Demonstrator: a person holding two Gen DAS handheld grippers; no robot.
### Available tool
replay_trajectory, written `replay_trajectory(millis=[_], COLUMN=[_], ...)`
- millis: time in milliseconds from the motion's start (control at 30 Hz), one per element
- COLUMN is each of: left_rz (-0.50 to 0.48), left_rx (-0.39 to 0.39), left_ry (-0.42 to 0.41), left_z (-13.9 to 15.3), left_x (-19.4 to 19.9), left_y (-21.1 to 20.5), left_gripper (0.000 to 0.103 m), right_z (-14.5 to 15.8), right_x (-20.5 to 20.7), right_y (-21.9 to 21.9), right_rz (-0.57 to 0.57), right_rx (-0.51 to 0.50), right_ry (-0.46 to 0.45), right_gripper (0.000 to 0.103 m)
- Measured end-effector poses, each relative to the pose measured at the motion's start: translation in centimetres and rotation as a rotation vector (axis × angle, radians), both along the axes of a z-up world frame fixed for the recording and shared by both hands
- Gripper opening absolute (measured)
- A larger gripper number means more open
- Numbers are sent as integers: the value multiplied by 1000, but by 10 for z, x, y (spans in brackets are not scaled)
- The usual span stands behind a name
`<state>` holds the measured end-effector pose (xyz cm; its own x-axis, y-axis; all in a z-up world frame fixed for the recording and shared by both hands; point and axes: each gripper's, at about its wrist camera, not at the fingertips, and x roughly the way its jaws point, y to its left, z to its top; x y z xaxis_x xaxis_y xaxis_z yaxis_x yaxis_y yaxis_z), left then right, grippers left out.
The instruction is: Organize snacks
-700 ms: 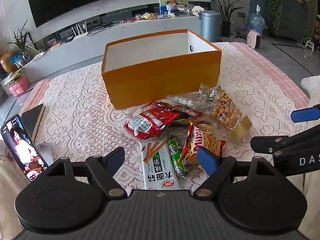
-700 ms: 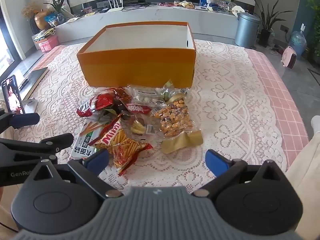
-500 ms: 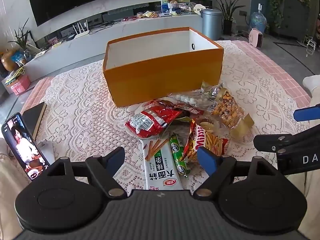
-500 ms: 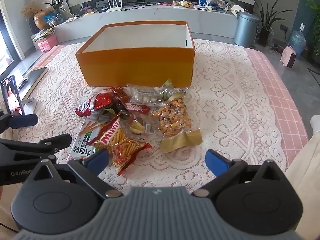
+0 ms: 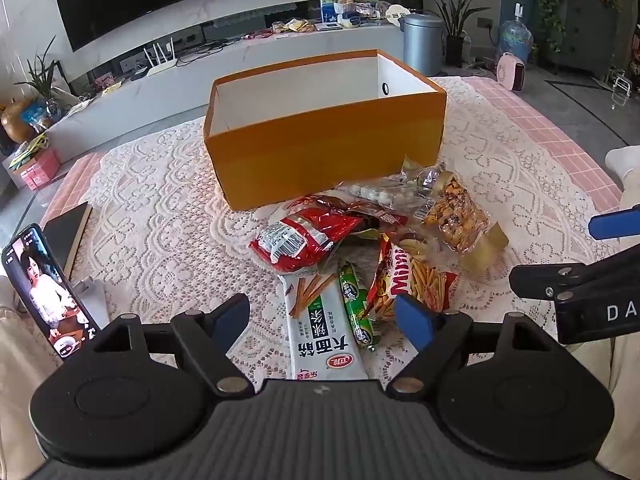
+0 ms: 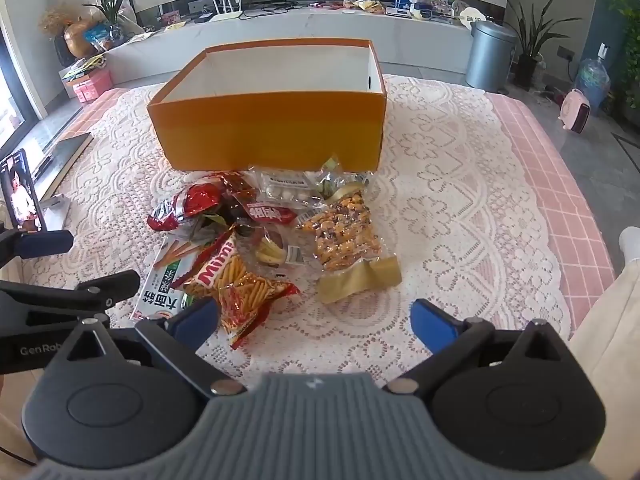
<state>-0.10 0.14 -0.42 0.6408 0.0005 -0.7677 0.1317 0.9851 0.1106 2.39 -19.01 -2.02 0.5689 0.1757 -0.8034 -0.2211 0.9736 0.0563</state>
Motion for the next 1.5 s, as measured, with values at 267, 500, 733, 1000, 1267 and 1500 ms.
replay_trajectory(millis=[267,500,733,1000,1267,1500], left_rz=[-2,-1,-1,0,0,-1], left_rx=[4,4,4,4,3,4], left_ry=[7,7,7,8,8,8], left_z=[-1,-1,-1,-1,-2,-1], left_x=[0,0,0,-1,-1,-1], left_y=[-1,-1,-1,0,1,1], left_gripper=[96,96,96,96,96,96], right_z=[-2,-3,-3,-5,-4,-4], right_x=[-1,-1,-2,-2,-2,-2], right_y=[3,4,5,6,6,6], right_rz=[6,9,14,14,13,8], right_rx=[-7,-7,-12,-15,-16,-17], right_ry=[13,21,25,28,29,31], right_gripper=[99,99,99,99,99,99])
